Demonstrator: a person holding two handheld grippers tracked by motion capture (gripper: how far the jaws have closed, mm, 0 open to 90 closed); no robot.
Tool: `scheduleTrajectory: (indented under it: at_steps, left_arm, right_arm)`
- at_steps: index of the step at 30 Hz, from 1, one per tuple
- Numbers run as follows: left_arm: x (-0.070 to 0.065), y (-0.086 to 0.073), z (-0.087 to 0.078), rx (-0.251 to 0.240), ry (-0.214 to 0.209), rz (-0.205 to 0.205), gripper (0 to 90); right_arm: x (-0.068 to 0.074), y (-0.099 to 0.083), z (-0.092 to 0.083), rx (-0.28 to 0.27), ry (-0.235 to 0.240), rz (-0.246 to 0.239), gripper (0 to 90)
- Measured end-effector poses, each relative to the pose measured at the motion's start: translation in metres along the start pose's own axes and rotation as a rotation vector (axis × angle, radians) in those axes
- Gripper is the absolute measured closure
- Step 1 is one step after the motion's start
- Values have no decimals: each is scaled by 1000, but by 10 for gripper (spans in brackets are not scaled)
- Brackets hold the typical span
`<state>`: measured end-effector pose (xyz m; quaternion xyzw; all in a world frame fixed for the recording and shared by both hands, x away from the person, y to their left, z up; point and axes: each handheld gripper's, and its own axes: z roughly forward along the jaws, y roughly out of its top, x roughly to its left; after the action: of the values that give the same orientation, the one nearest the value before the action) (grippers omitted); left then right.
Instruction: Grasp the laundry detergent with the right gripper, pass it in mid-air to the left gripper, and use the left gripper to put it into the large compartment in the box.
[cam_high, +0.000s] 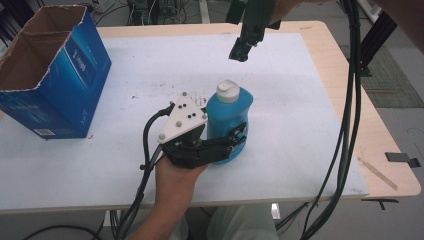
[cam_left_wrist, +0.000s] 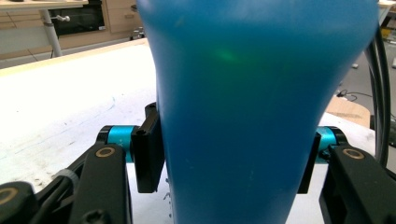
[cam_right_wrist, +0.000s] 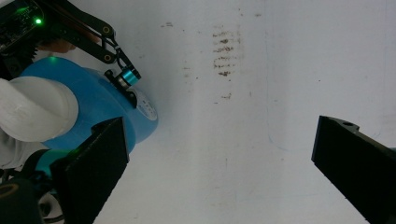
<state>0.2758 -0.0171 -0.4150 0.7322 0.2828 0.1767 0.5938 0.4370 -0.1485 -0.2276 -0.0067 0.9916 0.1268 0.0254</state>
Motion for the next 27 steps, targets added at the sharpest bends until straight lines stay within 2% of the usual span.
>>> scheduleTrajectory:
  at_steps: [2, 3, 7, 12, 15, 22, 23, 24, 27]
  left_arm:
    - [1, 0, 0, 1, -7, 0, 430]
    - [4, 1, -2, 5, -21, -10, 432]
    - [12, 4, -8, -1, -35, -21, 434]
    - [30, 19, -25, -25, -63, 9, 434]
    - [43, 30, -35, -30, -95, 39, 434]
    - [77, 53, -43, 10, -232, 130, 434]
    - [88, 58, -43, 27, -274, 145, 434]
    - [88, 58, -43, 27, -274, 145, 434]
    - [102, 61, -40, 62, -345, 166, 434]
  right_arm:
    - [0, 0, 0, -2, 0, 3, 30]
    - [0, 0, 0, -2, 0, 0, 30]
    - [0, -1, -1, -3, -2, 1, 30]
    - [0, -5, -4, -6, -7, 13, 30]
    - [-1, -6, -4, -13, -7, 19, 29]
    - [-2, -7, -5, -10, -4, 20, 30]
    - [-2, -8, -5, -5, -4, 24, 29]
    - [-2, -8, -5, -5, -4, 24, 29]
    - [-2, -10, -6, -3, -6, 32, 30]
